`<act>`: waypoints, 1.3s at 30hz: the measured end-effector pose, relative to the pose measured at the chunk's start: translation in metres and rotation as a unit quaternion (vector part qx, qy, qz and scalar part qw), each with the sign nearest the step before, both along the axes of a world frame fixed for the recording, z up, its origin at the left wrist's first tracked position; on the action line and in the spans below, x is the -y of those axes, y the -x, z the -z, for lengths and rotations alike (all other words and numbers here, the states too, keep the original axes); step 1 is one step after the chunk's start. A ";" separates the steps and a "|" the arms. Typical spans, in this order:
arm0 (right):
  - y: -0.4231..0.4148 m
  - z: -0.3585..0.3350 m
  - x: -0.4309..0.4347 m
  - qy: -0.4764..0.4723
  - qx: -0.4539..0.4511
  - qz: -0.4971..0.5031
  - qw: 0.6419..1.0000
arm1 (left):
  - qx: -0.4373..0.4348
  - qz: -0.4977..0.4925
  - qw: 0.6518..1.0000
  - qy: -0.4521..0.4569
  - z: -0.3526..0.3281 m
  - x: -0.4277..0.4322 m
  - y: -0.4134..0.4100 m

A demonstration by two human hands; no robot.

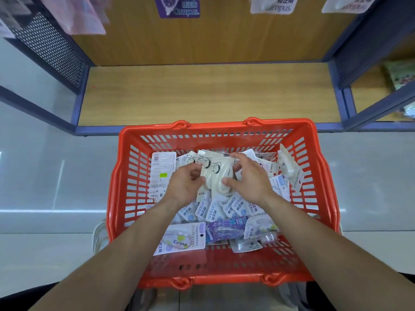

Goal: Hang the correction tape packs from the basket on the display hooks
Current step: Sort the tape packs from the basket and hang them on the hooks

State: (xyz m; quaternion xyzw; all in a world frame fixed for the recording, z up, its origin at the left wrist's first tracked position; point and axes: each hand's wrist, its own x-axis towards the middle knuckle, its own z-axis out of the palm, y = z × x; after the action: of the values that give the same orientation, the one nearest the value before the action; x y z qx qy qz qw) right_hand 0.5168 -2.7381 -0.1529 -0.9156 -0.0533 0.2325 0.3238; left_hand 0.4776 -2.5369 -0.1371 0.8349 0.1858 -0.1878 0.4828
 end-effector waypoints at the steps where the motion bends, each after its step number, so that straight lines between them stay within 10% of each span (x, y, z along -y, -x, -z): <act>1: -0.001 0.000 0.001 -0.017 -0.004 0.022 1.000 | 0.002 -0.014 1.000 -0.014 0.001 -0.004 0.000; 15: -0.010 -0.003 0.016 -0.088 -0.056 0.039 0.994 | -0.043 -0.038 0.997 0.047 -0.003 0.010 -0.002; 21: -0.012 -0.001 0.025 -0.097 -0.067 0.053 0.992 | -0.018 0.049 0.995 -0.085 0.006 0.015 0.002; 39: -0.006 -0.003 0.017 -0.127 -0.077 0.051 0.988 | -0.081 0.027 0.995 0.058 -0.004 0.017 -0.003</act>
State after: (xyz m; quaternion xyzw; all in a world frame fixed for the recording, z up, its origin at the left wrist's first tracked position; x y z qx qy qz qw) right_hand 0.5229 -2.7546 -0.1495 -0.8477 -0.0110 0.2769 0.4524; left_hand 0.4803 -2.5540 -0.1333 0.7923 0.1905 -0.2777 0.5088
